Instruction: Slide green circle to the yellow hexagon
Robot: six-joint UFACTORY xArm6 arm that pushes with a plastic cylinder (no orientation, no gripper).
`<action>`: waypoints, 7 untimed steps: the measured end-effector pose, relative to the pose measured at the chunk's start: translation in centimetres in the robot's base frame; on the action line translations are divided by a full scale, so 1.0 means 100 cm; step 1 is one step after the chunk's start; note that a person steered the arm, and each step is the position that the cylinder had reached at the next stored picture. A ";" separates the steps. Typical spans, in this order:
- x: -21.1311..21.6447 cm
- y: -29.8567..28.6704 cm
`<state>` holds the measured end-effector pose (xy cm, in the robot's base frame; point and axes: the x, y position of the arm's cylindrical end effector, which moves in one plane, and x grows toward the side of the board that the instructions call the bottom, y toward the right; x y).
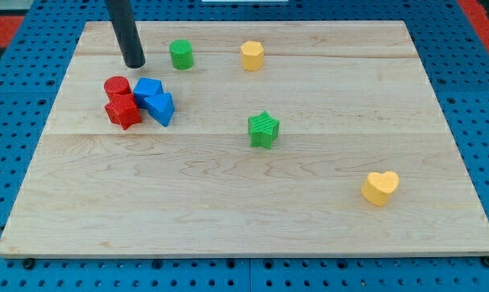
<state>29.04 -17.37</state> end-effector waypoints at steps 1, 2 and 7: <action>-0.017 0.031; -0.022 0.058; -0.013 0.045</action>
<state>27.73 -12.86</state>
